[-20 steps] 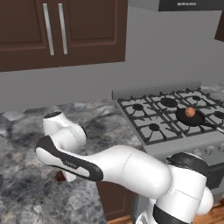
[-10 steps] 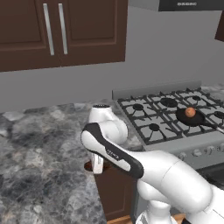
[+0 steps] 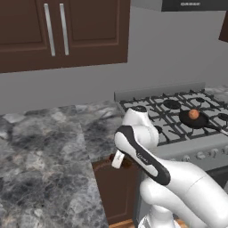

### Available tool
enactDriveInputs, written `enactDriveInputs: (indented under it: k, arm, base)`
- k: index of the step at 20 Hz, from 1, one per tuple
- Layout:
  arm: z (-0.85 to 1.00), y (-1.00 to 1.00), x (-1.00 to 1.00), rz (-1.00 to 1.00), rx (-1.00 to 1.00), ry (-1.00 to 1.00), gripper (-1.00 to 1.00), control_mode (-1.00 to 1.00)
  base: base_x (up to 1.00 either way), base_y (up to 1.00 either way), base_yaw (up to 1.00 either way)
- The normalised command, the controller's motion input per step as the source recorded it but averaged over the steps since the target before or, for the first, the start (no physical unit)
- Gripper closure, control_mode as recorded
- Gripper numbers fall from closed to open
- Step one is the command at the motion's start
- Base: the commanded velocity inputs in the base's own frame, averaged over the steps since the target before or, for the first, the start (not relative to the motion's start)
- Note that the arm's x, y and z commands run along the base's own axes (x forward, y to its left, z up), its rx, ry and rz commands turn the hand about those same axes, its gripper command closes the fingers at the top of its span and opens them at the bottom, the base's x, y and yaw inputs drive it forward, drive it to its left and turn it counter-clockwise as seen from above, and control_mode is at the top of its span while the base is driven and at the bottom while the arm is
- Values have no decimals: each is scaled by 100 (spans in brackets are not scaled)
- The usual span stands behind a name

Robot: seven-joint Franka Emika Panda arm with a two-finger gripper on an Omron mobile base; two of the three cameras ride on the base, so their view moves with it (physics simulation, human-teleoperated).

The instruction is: Put the onion and sweet potato in the pan. Then turn on the front center burner and set the heat to medium.

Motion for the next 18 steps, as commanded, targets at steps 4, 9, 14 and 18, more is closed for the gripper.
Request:
enactDriveInputs:
  k: [4,9,14,18]
  arm:
    - [0,-68,61,-45,0,3,100,-100]
    - [0,-68,68,-48,0,10,100,-100]
    - [0,-54,80,-53,0,15,100,-100]
    - [0,-53,86,-51,0,12,100,-100]
  base:
    - [0,0,0]
    - [0,0,0]
    - [0,0,0]
    - [0,0,0]
